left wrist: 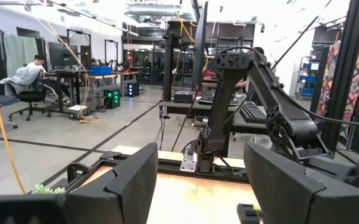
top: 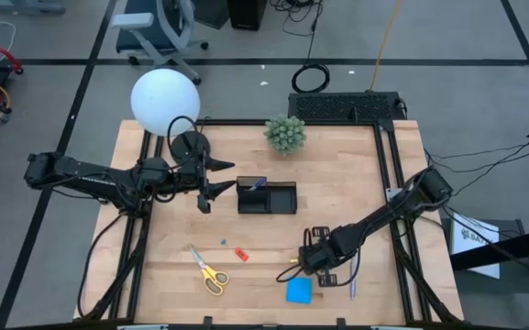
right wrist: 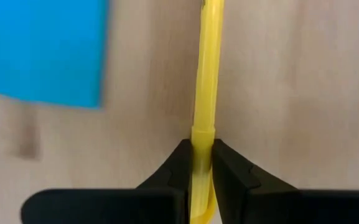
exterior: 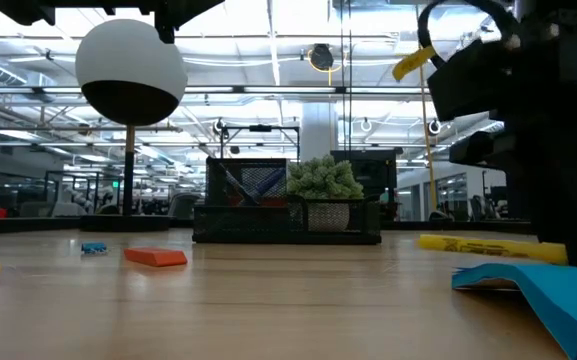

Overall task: Pick and place office supplies into organizer
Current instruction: Put the highlighter pen into the desk organizer

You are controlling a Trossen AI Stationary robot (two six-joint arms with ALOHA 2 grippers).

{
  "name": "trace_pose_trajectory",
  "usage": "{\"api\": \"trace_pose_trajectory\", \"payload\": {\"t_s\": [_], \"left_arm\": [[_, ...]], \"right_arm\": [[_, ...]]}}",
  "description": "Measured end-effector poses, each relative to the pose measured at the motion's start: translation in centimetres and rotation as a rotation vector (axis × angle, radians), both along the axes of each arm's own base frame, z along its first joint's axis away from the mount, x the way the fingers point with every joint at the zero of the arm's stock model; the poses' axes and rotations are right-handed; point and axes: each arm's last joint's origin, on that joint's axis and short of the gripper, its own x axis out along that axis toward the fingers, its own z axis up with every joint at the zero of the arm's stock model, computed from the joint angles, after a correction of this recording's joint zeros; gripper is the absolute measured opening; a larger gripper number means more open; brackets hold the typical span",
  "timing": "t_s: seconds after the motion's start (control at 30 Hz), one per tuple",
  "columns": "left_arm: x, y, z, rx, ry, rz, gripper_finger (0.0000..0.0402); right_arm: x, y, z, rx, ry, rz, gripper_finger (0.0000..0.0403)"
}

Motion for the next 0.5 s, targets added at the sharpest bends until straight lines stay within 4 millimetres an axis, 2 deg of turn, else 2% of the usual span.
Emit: {"api": "trace_pose_trajectory", "payload": {"t_s": [0.2, 0.5], "left_arm": [[0.0, 0.0, 0.0, -0.012, -0.003, -0.002, 0.0246], [0.0, 0.0, 0.0, -0.029, -0.005, -0.005, 0.0246]], "right_arm": [[0.1, -1.4, 2.5, -0.021, -0.09, -0.009, 0.003], [0.1, -3.0, 4.5, -0.126, -0.182, 0.055, 0.003]]}}
